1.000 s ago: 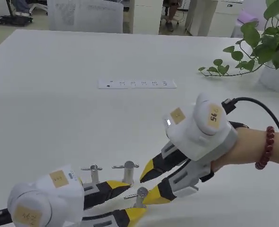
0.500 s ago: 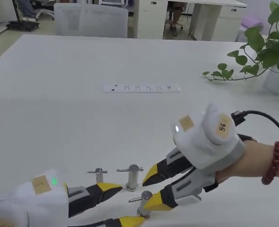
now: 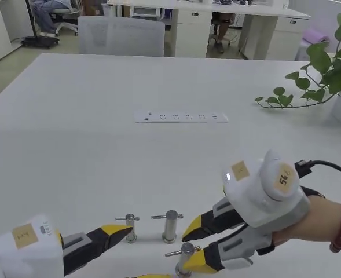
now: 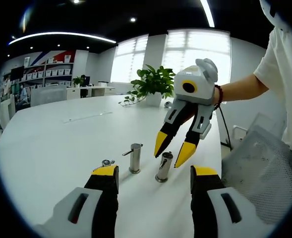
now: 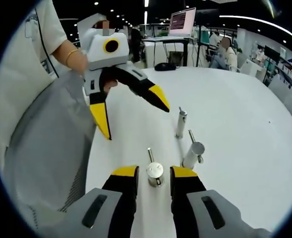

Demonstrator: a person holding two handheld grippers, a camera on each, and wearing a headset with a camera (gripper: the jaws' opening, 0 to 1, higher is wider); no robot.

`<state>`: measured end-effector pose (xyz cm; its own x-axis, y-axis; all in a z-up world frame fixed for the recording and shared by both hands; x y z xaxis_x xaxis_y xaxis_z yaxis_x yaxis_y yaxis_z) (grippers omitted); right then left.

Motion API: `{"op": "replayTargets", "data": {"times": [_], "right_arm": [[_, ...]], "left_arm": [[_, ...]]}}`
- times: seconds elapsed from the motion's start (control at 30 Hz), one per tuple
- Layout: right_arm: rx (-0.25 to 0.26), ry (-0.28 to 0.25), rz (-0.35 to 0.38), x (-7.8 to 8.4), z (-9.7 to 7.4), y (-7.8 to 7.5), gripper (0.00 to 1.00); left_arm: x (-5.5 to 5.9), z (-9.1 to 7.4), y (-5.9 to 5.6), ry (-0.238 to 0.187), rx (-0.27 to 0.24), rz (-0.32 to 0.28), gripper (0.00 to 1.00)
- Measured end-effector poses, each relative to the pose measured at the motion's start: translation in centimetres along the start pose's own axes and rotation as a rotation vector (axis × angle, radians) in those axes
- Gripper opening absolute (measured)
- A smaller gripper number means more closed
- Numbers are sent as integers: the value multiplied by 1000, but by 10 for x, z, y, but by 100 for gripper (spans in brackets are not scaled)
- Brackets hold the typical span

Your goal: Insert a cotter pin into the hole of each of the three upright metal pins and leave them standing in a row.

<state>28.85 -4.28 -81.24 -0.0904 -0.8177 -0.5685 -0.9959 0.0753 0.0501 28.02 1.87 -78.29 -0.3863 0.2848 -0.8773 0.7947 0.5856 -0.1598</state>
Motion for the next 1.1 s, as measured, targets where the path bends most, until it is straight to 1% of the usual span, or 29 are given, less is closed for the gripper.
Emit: {"op": "replayTargets", "data": {"times": [0.13, 0.2, 0.3, 0.5, 0.67, 0.83, 1.0, 1.1], "right_arm": [[6, -7, -1, 1, 3, 1, 26], [8, -4, 1, 3, 5, 1, 26], [15, -15, -2, 3, 6, 1, 25], [21, -28, -1, 0, 8, 2, 24], [29, -32, -4, 0, 11, 1, 22], [41, -36, -18, 0, 12, -1, 16], [45, -37, -27, 0, 12, -2, 16], [48, -41, -37, 0, 12, -1, 15]], "left_arm": [[0, -6, 3, -6, -22, -13, 63], [-1, -8, 5, -9, -35, -15, 67], [-1, -11, 7, -14, -52, -26, 72], [1, -16, 12, -4, -87, -39, 84], [5, -19, 15, 6, -108, -50, 91], [8, -21, 18, 23, -126, -47, 96], [10, -22, 19, 33, -139, -44, 100], [11, -23, 20, 34, -143, -43, 100]]}}
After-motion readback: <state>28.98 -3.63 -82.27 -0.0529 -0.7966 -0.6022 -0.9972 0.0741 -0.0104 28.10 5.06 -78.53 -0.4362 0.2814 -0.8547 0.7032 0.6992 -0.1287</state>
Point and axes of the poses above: the centre of the closed fingertips' face, and the gripper's own axes: z roughly forward along the fingers, y roughly to its left, x roughly out of its underside, the point moved 1 cm from there along -z, roughly backward along the fingers, and after that the axes turned 9 degrees about y, right-handed, at the moved point
